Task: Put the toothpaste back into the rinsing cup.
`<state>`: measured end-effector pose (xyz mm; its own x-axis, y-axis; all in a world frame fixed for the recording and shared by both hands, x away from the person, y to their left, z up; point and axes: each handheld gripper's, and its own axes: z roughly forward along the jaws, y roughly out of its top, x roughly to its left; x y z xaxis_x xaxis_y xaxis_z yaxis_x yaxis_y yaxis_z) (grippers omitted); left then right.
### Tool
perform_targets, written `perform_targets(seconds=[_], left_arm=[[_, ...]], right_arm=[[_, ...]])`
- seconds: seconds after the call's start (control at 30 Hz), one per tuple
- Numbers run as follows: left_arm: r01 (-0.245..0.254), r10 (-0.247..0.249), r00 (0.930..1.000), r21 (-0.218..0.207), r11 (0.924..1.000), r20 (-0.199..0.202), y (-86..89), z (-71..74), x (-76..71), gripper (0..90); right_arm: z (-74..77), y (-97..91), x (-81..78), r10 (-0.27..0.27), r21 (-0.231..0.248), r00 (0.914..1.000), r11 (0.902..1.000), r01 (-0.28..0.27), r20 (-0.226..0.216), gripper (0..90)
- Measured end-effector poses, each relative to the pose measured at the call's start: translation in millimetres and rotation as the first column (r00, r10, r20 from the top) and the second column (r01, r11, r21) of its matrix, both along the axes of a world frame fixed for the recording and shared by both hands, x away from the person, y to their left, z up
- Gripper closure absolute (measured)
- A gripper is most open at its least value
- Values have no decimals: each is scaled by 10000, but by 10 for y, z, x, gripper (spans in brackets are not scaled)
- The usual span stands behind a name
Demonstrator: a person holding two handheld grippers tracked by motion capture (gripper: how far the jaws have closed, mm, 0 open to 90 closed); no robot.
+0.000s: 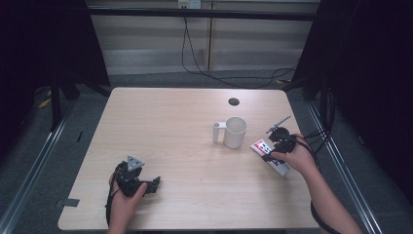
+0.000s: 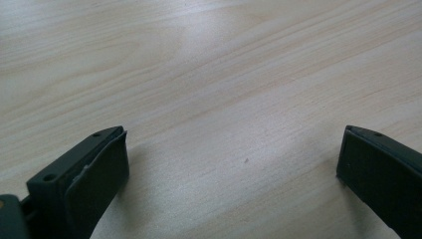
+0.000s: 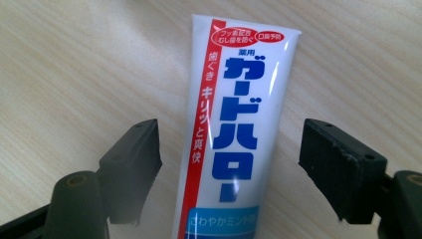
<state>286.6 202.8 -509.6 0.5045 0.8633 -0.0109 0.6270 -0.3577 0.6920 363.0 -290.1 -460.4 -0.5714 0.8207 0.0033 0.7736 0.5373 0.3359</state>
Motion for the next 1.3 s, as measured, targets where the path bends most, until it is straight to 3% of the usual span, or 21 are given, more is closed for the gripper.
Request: perform_targets(seconds=[0.67,0.97,1.17,1.3], left_arm=[[-7,7,10000,1,10000,14,-1,-1,0,0],[2,-2,10000,3,10000,2,0,0,0,0],[0,0,10000,3,10000,2,0,0,0,0],[-16,16,10000,-26,10000,-3,-2,-1,-1,0]], right_arm=[[-74,87,172,48,-431,9962,9990,-86,-873,313],[-121,118,192,225,-906,9939,9954,-324,-1080,386],[-132,124,212,218,-959,9930,9948,-331,-1163,394],[-105,124,224,80,-968,9895,9951,-221,-1441,508]])
